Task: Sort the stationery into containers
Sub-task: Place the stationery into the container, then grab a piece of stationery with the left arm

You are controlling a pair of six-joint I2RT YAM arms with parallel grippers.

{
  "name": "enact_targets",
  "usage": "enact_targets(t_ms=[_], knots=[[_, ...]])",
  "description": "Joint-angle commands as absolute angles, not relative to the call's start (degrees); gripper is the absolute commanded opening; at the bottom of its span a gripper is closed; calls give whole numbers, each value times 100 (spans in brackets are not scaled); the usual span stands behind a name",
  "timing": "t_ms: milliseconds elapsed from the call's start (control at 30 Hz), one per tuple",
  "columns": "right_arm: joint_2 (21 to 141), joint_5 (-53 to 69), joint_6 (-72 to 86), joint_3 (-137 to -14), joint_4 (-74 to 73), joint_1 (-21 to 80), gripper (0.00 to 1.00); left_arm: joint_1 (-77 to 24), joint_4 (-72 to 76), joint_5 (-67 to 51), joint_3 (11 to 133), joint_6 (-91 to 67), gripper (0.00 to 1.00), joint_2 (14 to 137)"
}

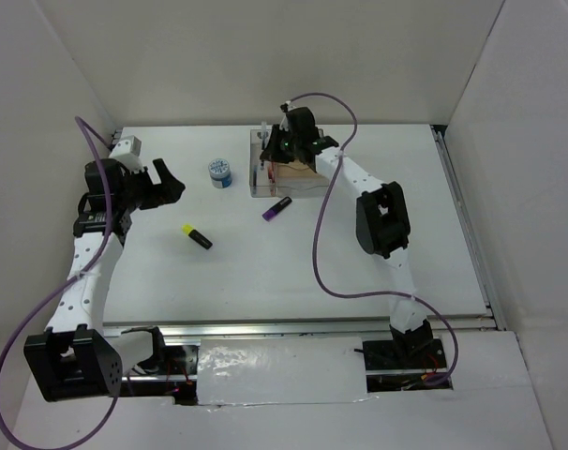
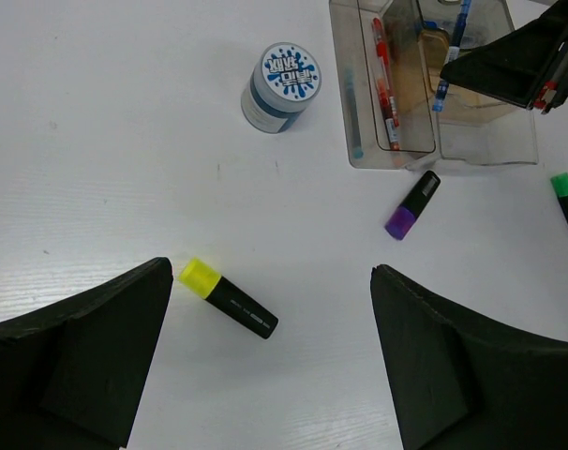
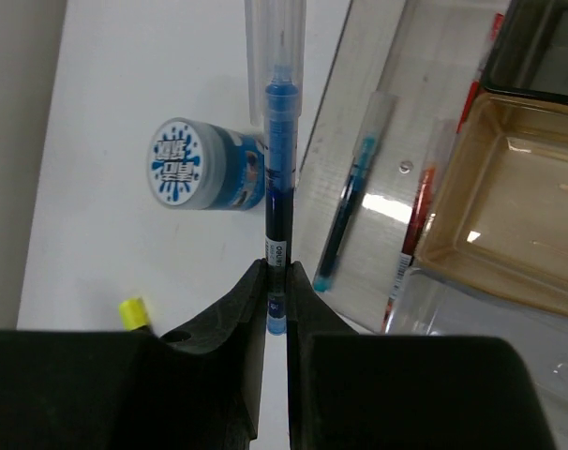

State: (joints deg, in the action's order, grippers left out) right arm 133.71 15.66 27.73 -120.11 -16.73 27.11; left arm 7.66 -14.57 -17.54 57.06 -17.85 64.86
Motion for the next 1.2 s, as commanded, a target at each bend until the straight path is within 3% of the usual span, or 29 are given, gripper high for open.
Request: enact_targets(t_ms=[0,100,267,400,667,833,1167], knots=[[13421,1362,2857,-12322,-1538,2698,0,703,-1266,-1591,5739,-1626,99,6539],[13535,1389,2786,-12313,-1538,2707,0,694,-1257,-1696,5766,-1670,99,6626],[13667,1354,2733,-12305,-1485,2716,10,633,-1292,-1662,5853,-1670,99,6767],[13711,1196,2804,-12252,-1503,2690,29,563,-1406,-1626,6047,-1556,99,6882],[13588,1283,2812,-12278,-1468,2663,43,115,-1117,-915,6503,-1301,99,7530],[12869,1819,2813,-12121,-1652,2602,43,-333,-774,-361,7240,-818,99,8524],[10208,2100,1487,-9830,-1767,1786,66,-808,-132,-141,8534,-624,95,10757]])
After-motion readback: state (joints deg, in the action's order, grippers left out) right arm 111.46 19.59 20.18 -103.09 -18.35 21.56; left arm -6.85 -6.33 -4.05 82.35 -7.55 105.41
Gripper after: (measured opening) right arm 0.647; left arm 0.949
